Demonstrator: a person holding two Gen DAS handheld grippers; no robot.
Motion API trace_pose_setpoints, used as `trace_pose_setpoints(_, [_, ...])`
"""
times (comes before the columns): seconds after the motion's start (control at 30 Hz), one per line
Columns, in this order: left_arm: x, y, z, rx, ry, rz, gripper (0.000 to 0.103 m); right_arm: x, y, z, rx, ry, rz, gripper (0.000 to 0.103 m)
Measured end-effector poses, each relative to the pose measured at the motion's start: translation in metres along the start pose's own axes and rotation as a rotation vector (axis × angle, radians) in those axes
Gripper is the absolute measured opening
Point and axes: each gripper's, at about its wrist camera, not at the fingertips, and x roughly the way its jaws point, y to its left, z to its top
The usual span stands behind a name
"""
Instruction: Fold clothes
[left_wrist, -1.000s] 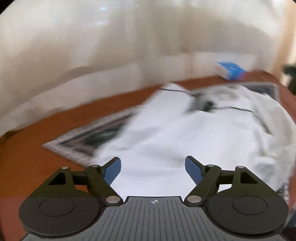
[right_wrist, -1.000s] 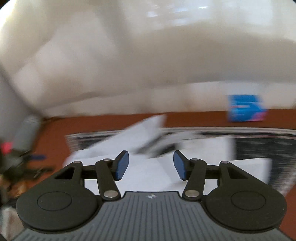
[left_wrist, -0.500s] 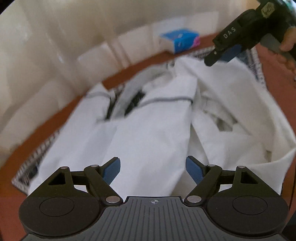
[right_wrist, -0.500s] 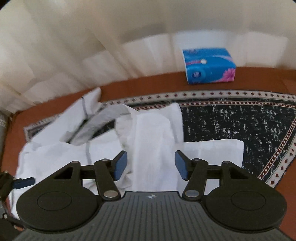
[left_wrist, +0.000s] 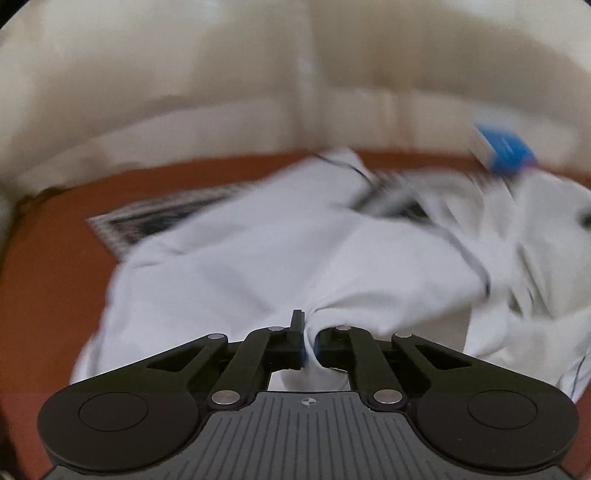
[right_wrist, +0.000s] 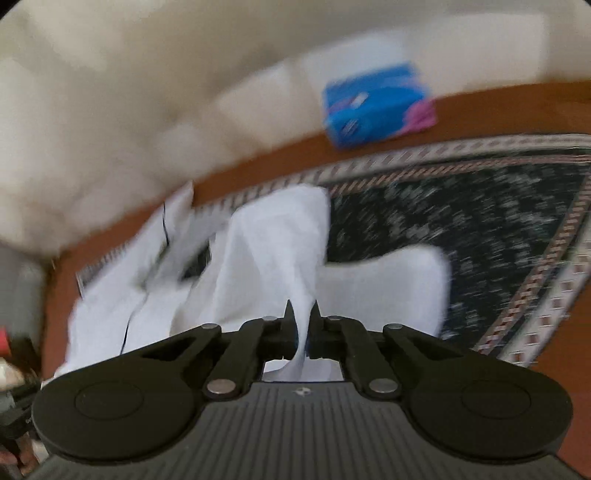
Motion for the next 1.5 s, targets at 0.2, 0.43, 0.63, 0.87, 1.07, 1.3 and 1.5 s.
trace_pose_setpoints(0.2, [-0.051, 0.044, 0.039, -0.197, -0.145, -0.012, 0.0, -0.091, 0.005, 0.027, -0.007, -0.226, 0.081, 0.003])
trace_pose_setpoints(0.43, [-0.12, 0.046, 0.035, -0.189, -0.265, -0.116, 0.0, -0.194, 0.007, 0.05, -0.013, -0.479, 0.165, 0.003])
trace_pose_setpoints(0.63, [-0.085, 0.02, -0.055, -0.1, 0.001, -0.23, 0.0, -0.212, -0.054, -0.073, 0.146, -0.422, -0.028, 0.004])
trace_pose_setpoints(0.87, [-0.02, 0.003, -0.15, 0.014, 0.331, -0.237, 0.0, -0.124, -0.151, -0.268, 0.646, -0.063, -0.301, 0.004])
trace_pose_setpoints(1.07, [-0.017, 0.02, -0.171, 0.068, 0.335, -0.256, 0.019, -0.126, -0.135, -0.28, 0.654, -0.092, -0.319, 0.011])
trace_pose_setpoints(1.3, [-0.045, 0.03, -0.164, 0.179, 0.228, -0.281, 0.071, -0.172, -0.114, -0.268, 0.548, -0.15, -0.479, 0.029])
trace_pose_setpoints(1.5, [-0.087, 0.032, -0.135, 0.204, 0.116, -0.342, 0.074, -0.19, -0.098, -0.243, 0.407, -0.201, -0.507, 0.039])
